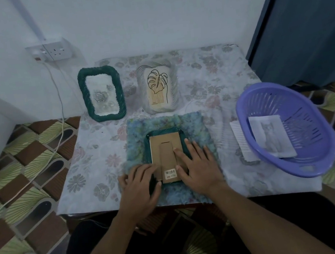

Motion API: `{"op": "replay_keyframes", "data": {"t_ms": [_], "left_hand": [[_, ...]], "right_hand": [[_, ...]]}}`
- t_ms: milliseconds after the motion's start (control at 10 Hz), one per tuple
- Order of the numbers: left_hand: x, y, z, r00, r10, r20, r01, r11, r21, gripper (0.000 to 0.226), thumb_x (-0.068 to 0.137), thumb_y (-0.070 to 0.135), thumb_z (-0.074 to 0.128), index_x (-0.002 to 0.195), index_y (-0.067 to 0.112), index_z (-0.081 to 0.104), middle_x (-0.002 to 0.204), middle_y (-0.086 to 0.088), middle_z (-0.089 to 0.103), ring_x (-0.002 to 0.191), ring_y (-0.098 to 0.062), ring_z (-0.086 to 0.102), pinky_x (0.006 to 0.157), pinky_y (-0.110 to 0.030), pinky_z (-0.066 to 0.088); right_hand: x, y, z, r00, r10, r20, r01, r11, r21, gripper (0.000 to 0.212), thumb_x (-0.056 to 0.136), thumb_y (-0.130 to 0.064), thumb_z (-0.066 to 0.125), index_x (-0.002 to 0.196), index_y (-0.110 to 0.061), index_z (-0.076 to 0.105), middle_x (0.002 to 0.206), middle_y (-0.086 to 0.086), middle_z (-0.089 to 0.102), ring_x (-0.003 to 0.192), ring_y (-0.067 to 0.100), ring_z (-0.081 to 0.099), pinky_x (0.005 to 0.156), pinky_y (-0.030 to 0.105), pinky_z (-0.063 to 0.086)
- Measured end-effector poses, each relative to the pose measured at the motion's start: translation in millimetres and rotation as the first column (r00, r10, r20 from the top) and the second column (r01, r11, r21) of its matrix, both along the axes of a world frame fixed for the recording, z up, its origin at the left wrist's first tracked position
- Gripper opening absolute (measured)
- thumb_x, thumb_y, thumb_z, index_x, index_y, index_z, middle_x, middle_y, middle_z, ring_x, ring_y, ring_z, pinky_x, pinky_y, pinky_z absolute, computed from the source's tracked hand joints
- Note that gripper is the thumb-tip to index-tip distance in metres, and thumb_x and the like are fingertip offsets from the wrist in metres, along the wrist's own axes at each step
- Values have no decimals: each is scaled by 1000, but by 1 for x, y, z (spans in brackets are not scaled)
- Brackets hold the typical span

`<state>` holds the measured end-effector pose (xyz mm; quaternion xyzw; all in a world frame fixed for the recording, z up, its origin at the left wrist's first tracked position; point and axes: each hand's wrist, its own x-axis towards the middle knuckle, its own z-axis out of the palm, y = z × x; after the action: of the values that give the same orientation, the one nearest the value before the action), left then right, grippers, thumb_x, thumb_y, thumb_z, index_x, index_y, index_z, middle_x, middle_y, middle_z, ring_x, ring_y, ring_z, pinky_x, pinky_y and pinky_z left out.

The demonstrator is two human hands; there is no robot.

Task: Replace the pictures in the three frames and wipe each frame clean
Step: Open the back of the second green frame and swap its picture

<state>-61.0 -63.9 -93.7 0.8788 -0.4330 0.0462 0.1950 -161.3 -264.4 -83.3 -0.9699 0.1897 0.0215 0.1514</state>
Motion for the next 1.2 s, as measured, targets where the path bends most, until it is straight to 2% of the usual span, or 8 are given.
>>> {"op": "replay_keyframes", "data": {"t_ms": [200, 400, 500, 600, 1200], "left_hand": [[2, 17, -5, 989, -5, -151, 12, 999, 45, 48, 93, 58, 41, 130, 32, 56, 137, 15, 51, 127, -10, 40, 94, -34, 30], [0, 17, -2, 978, 35, -207, -31, 999, 26, 49, 90, 61, 38, 122, 34, 64, 130, 17, 57, 119, -12, 47, 88, -33, 29], [0, 17, 3, 969, 44, -243, -36, 999, 35, 53, 88, 64, 34, 123, 36, 63, 132, 18, 55, 121, -10, 43, 88, -34, 27], [1, 17, 9, 966, 20, -258, -8, 999, 48, 49, 89, 63, 32, 122, 41, 60, 133, 20, 51, 121, -7, 37, 87, -33, 25], [6, 15, 9, 967, -43, -251, 65, 995, 82, 31, 92, 56, 33, 108, 44, 57, 123, 19, 49, 114, -11, 39, 83, -37, 25]], "right_hand": [[1, 0, 0, 1000, -1, -5, 1, 1000, 1, 62, 100, -58, 23, 157, -42, 5, 168, 0, -8, 154, 22, -7, 124, 45, -4], [0, 1, 0, 1000, -2, -2, 2, 1000, -8, 62, 101, -57, 23, 157, -43, 4, 168, 0, -7, 154, 22, -6, 124, 46, -3], [0, 0, 0, 1000, -2, 4, 2, 1000, -2, 61, 101, -57, 24, 157, -42, 5, 168, 0, -6, 154, 22, -6, 124, 46, -3], [0, 0, -1, 1000, -7, 4, 7, 1000, -4, 61, 101, -57, 24, 157, -42, 5, 168, -1, -7, 154, 22, -6, 124, 45, -3], [0, 1, 0, 1000, -9, -3, 9, 1000, -26, 62, 100, -57, 22, 157, -42, 6, 168, 1, -5, 154, 22, -4, 124, 45, -3]]}}
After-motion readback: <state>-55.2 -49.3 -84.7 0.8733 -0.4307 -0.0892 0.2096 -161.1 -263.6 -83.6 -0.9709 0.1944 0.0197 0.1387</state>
